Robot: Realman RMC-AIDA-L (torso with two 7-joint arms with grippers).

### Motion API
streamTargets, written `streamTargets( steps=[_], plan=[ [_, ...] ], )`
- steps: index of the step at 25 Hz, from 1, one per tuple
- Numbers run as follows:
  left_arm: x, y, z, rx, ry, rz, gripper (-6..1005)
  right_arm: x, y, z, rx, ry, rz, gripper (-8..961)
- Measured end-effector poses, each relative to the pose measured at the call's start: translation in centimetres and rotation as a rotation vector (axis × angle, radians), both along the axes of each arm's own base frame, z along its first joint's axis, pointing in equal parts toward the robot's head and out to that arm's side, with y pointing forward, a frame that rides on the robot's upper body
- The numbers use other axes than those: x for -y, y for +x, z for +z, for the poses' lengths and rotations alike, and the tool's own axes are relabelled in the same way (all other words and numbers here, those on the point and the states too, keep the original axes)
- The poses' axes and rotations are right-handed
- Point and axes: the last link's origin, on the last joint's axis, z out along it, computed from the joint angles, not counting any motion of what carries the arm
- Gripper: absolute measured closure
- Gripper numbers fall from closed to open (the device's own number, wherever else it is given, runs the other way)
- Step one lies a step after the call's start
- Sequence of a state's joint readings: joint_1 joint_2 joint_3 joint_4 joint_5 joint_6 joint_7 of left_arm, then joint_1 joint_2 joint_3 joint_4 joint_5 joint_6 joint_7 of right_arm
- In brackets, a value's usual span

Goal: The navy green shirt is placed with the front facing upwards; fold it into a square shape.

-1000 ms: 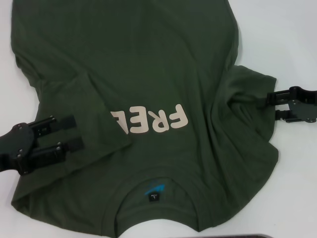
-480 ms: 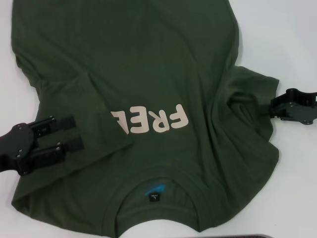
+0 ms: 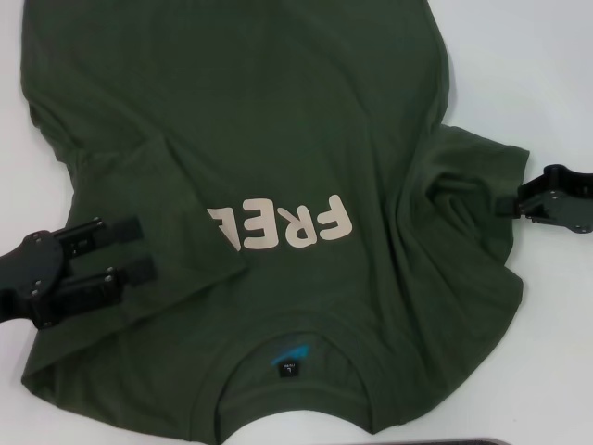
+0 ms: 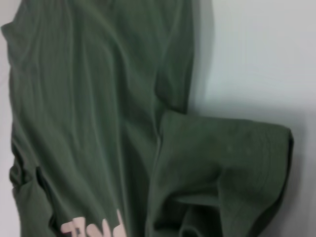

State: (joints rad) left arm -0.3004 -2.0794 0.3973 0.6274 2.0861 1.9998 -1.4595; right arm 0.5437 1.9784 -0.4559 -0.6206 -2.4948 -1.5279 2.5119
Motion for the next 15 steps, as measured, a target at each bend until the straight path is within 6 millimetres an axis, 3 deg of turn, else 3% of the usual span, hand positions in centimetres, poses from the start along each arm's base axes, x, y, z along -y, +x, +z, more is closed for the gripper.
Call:
streamTargets(
  steps=[15],
  plan=[
    [-0.1, 0.1, 0.0, 0.003, -0.002, -0.002, 209, 0.9, 0.9, 6.9, -0.028, 0.105, 0.001, 928]
  ],
)
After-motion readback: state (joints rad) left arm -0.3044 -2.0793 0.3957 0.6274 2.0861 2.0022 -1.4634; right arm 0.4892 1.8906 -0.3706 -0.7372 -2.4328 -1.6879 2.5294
